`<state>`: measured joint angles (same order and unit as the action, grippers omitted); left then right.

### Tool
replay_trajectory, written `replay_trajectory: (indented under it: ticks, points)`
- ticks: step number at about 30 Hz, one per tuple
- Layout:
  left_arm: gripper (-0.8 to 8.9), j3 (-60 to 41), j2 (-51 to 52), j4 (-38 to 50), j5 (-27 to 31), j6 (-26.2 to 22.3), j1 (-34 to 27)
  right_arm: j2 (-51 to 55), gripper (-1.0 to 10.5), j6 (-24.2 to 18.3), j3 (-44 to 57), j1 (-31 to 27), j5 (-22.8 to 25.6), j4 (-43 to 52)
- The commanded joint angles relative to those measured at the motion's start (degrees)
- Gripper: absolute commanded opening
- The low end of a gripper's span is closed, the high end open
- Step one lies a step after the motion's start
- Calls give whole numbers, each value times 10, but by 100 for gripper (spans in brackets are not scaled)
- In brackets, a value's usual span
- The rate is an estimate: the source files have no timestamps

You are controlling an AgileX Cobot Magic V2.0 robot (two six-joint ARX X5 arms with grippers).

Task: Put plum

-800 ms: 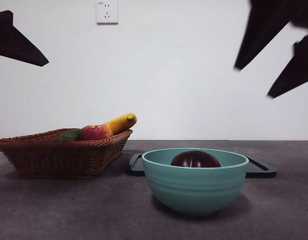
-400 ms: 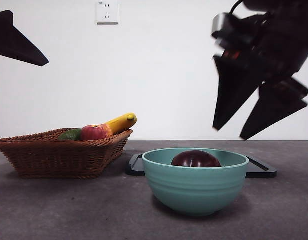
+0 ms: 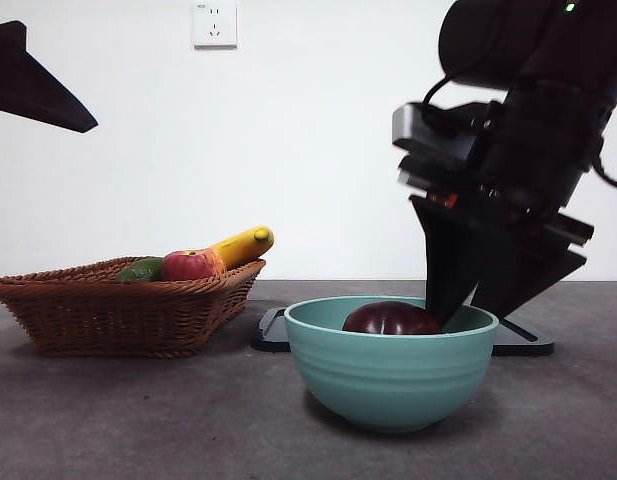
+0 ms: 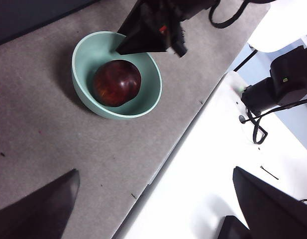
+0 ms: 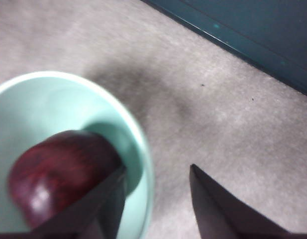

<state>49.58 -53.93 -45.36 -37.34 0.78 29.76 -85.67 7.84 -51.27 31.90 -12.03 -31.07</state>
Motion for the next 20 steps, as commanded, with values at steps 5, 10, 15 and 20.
replay_trajectory:
  ticks: [5,10,15,20]
  points:
    - [490,4,-2,4,-2,-1,3,-19,54,5,-4,16,1,13]
    - [490,4,-2,4,-2,-3,3,-19,13,5,-4,18,0,14]
    - [490,4,-2,4,-2,-3,3,-12,12,8,-7,18,-16,12]
    - [491,4,-2,4,-2,-3,3,1,12,12,-33,16,-16,-7]
